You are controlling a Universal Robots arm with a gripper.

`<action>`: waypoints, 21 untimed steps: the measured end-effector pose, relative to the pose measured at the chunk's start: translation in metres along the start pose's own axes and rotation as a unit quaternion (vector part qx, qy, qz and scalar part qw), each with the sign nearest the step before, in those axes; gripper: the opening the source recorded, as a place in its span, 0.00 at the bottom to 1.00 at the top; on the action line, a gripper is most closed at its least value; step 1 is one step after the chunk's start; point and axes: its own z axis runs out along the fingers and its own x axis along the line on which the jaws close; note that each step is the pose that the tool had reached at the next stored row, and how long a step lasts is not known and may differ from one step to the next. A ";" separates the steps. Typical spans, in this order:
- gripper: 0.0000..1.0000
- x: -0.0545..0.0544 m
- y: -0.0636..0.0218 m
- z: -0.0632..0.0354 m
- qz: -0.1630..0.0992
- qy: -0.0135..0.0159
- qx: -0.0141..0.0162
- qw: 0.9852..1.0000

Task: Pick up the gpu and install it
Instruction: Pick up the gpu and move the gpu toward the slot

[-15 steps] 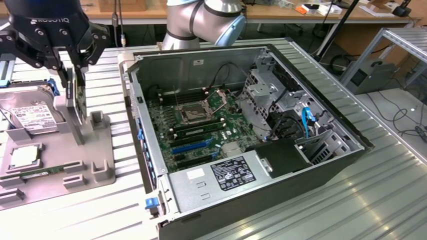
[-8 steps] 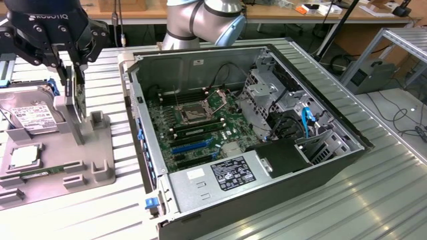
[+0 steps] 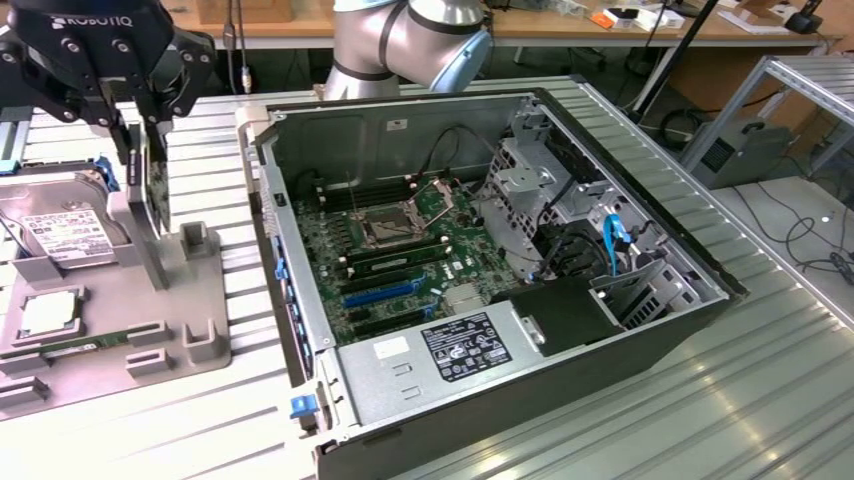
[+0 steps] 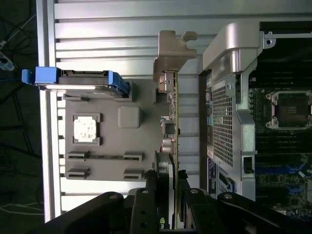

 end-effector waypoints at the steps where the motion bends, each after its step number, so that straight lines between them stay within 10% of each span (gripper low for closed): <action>1: 0.27 0.000 0.0000 -0.0009 0.000 0.000 0.000 1.000; 21: 0.27 0.000 0.0008 -0.0204 0.000 0.000 0.000 1.000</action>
